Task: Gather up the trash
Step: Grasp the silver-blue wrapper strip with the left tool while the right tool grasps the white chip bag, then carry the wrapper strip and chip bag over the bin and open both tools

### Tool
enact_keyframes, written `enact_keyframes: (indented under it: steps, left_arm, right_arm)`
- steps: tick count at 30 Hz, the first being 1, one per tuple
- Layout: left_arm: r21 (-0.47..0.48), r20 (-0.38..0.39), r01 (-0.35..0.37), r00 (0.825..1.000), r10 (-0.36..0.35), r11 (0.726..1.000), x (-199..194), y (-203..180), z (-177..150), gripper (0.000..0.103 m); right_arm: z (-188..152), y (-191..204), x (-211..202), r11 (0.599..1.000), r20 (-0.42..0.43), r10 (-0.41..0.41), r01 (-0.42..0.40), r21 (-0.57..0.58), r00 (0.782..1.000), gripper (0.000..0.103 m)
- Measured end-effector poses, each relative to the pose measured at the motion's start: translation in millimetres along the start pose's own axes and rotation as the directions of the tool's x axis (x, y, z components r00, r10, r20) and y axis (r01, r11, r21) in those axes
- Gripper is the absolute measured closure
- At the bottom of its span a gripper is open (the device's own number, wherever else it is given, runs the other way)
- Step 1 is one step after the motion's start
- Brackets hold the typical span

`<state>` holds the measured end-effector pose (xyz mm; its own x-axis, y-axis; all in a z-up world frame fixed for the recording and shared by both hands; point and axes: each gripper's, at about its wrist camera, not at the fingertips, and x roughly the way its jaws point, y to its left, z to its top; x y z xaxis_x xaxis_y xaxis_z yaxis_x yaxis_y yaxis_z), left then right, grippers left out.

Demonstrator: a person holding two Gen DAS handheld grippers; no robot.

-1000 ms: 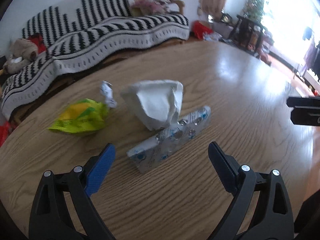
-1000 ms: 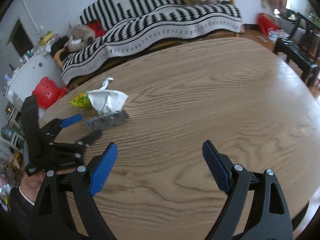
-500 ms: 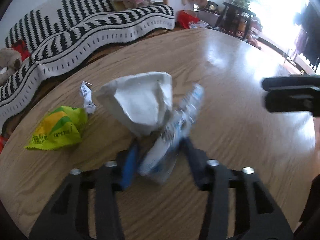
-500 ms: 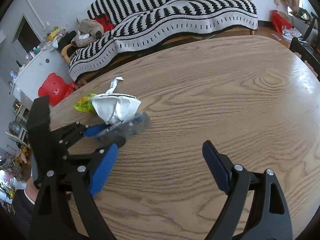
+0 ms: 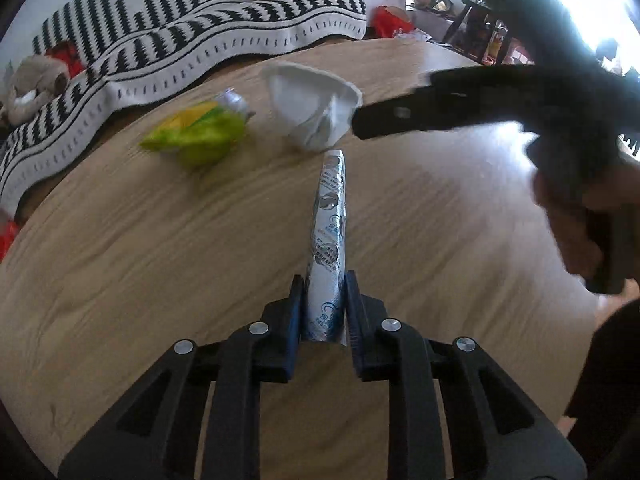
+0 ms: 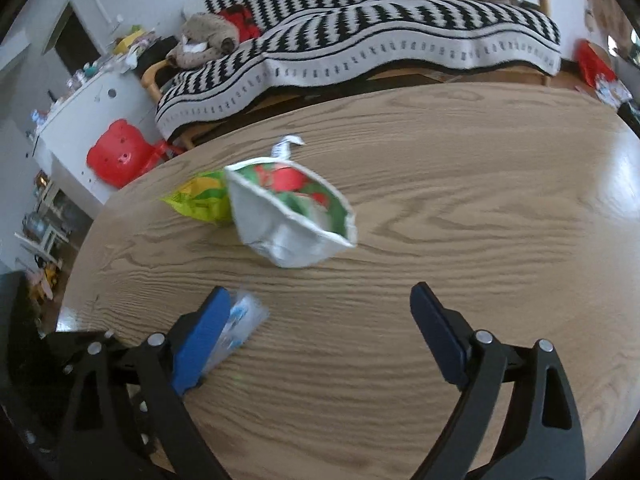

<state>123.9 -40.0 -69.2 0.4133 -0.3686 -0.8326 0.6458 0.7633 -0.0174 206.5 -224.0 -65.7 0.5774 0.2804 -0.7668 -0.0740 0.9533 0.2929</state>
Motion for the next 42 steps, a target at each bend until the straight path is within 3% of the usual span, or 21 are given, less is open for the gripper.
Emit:
enact_keyframes:
  steps: [4, 12, 14, 15, 22, 31, 42]
  left_arm:
    - [-0.064, 0.028, -0.006, 1.000, 0.008, 0.998, -18.8, 23.6, -11.9, 0.083]
    - [-0.175, 0.042, -0.050, 0.997, 0.058, 0.983, -20.6, 54.3, -13.0, 0.083]
    - [-0.182, 0.037, -0.052, 0.998, 0.059, 0.982, -19.3, 56.2, -12.1, 0.083]
    - [-0.182, 0.032, -0.057, 0.997, 0.064, 0.982, -17.9, 56.2, -11.9, 0.083]
    - [-0.212, 0.035, -0.089, 0.995, 0.099, 0.973, -18.2, 63.9, -5.0, 0.083]
    - [-0.212, 0.101, -0.067, 0.991, 0.090, 0.975, -34.7, 30.6, 20.1, 0.083]
    - [-0.047, 0.125, 0.033, 0.992, -0.027, 0.998, -14.1, -103.0, 75.6, 0.083]
  right_arm:
    - [9.0, 24.4, 15.5, 0.996, 0.025, -0.044, 0.046, -0.076, 0.999, 0.012]
    - [24.7, 49.6, 49.7, 0.981, 0.031, -0.119, 0.122, -0.148, 0.992, 0.012]
    - [25.6, 49.8, 56.1, 0.979, 0.021, -0.134, 0.136, -0.153, 0.991, 0.020]
    - [25.9, 47.9, 58.8, 0.979, 0.013, -0.137, 0.137, -0.150, 0.991, 0.031]
    - [19.5, 41.3, 48.8, 0.983, 0.021, -0.131, 0.133, -0.129, 0.991, 0.033]
    - [-5.2, 11.8, -29.2, 0.979, 0.075, -0.170, 0.177, -0.105, 0.983, 0.033]
    - [-75.0, -91.5, -156.5, 0.949, 0.099, -0.316, 0.312, 0.054, 0.944, 0.032]
